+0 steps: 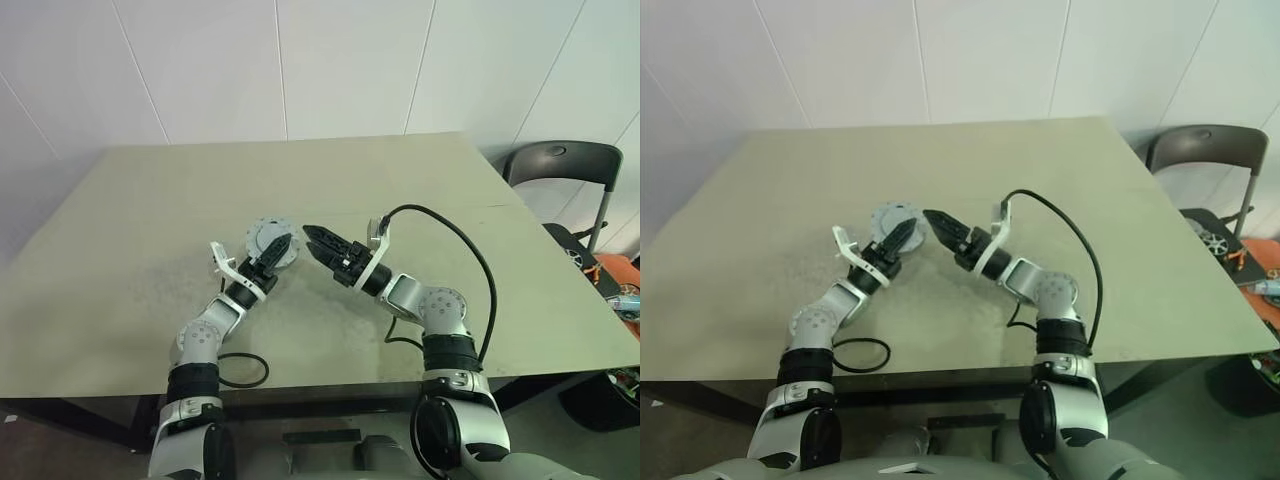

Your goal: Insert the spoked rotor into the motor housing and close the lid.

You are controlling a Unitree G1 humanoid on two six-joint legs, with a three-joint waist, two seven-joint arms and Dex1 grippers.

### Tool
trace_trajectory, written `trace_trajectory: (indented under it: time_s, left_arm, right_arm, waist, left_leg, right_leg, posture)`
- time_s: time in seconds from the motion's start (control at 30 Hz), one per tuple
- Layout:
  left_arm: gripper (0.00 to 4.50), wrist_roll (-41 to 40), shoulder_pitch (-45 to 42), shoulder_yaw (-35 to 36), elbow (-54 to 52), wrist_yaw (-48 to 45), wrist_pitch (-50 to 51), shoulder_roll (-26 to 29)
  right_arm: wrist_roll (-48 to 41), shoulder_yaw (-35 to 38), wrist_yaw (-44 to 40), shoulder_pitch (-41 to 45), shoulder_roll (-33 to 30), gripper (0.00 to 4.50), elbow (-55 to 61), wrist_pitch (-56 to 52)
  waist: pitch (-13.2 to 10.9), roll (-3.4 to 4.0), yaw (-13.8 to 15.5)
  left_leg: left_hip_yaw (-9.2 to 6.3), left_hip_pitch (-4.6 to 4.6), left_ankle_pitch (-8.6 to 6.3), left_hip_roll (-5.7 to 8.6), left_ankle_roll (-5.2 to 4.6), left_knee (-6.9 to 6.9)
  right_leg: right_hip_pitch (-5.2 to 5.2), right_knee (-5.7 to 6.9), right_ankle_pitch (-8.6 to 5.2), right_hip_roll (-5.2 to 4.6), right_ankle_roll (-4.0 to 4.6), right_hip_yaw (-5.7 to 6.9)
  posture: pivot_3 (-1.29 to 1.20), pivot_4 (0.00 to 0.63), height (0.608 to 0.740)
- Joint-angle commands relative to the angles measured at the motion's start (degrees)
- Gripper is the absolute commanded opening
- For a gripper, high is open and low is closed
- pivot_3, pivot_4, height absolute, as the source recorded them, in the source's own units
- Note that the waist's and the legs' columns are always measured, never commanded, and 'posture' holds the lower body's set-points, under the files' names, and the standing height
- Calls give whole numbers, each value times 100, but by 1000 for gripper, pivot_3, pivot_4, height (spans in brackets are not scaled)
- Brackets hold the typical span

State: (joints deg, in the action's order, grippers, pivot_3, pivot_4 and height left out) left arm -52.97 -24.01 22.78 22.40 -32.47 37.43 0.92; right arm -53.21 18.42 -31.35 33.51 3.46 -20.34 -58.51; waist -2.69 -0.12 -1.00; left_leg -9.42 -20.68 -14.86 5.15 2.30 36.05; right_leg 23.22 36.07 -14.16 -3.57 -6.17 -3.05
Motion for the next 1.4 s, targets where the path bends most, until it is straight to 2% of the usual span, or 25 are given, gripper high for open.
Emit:
trace_trajectory:
  time_s: [0.03,0.23,0.53,0.67,0.97,1.27,1.33,1.4]
  left_arm:
    - [2249,-64,-235,71,-159,-26,-158,15]
    - [2196,-129,-120,21,-415,-13,-46,-33]
    - [2196,31,-254,261,-55,502,-435,-51]
    - [2196,440,-370,225,416,853,-717,17]
    - [2196,638,-627,324,980,882,-836,94]
    - [2196,604,-691,531,1090,1052,-942,119]
    - [2917,601,-700,565,1113,1062,-960,126]
    - [3444,632,-687,533,1109,1059,-948,146]
  right_arm:
    - [-176,-66,-84,55,51,4101,265,-35]
    - [-176,-101,-70,40,55,4139,254,-43]
    - [-185,-138,-65,49,26,4139,245,-51]
    - [-164,-146,-80,84,23,4139,198,-31]
    - [-158,-162,-92,73,33,4139,213,-2]
    - [-154,-185,-117,68,29,4139,220,11]
    - [-148,-192,-128,70,30,4139,219,17]
    - [-144,-197,-135,74,29,4139,217,22]
  waist:
    - [0,0,2]
    - [0,0,1]
    - [0,0,1]
    - [0,-1,11]
    - [1,-1,-2]
    - [1,-1,-9]
    - [1,-1,-6]
    - [1,-1,-4]
  left_leg:
    - [0,-1,0,0,0,1]
    - [0,-1,0,0,0,2]
    - [-1,1,0,-1,0,2]
    - [0,0,0,0,0,2]
    - [-1,2,0,0,0,-1]
    - [0,5,0,0,0,1]
    - [0,5,0,0,0,1]
    - [0,8,0,0,0,2]
  right_leg:
    - [0,0,0,0,0,0]
    - [0,1,0,0,0,1]
    - [0,2,0,1,0,0]
    - [-1,1,0,1,0,0]
    - [0,2,0,1,-1,1]
    - [-2,4,1,1,-1,1]
    - [-2,4,1,1,-1,0]
    - [-5,5,1,1,-1,1]
  posture:
    - [0,0,740]
    - [0,0,740]
    - [0,0,740]
    - [0,0,740]
    - [0,0,740]
    - [0,0,740]
    - [0,0,740]
    - [0,0,740]
